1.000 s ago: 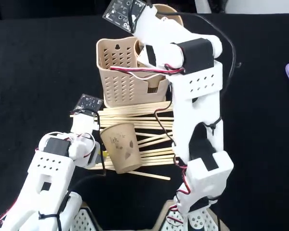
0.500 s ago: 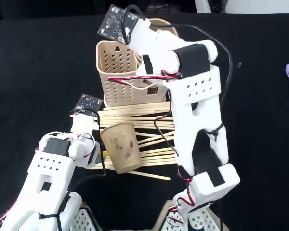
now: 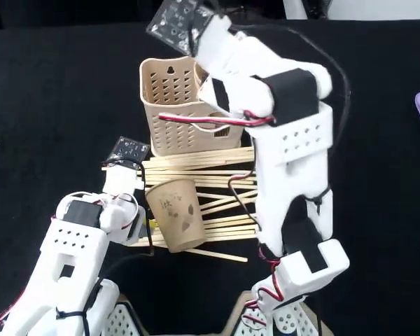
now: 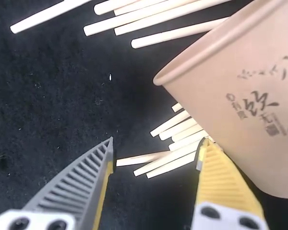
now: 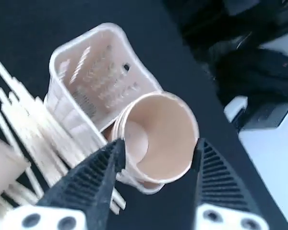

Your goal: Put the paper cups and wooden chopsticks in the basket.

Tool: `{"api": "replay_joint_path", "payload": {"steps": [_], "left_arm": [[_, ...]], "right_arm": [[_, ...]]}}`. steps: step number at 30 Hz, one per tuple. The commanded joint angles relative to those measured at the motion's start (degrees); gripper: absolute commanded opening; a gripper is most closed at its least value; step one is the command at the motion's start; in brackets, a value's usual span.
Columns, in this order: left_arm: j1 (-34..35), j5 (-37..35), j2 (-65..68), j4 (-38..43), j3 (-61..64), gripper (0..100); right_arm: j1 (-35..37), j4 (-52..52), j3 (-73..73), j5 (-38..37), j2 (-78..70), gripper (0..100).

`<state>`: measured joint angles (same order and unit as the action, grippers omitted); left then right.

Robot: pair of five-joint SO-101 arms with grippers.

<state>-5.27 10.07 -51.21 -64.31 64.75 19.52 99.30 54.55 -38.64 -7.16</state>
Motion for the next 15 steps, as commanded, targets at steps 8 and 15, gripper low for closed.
{"api": "replay_joint_path", "payload": {"steps": [8, 15], "left_arm": [[0.57, -0.35, -0.88, -0.18, -0.84, 28], [4.97, -0.09, -0.88, -0.18, -2.33, 28]], "right_arm": [[3.34, 1.93, -7.78, 6.51, 13.14, 23.6], [13.54, 1.58, -38.99, 6.15, 32.04, 23.7]]}}
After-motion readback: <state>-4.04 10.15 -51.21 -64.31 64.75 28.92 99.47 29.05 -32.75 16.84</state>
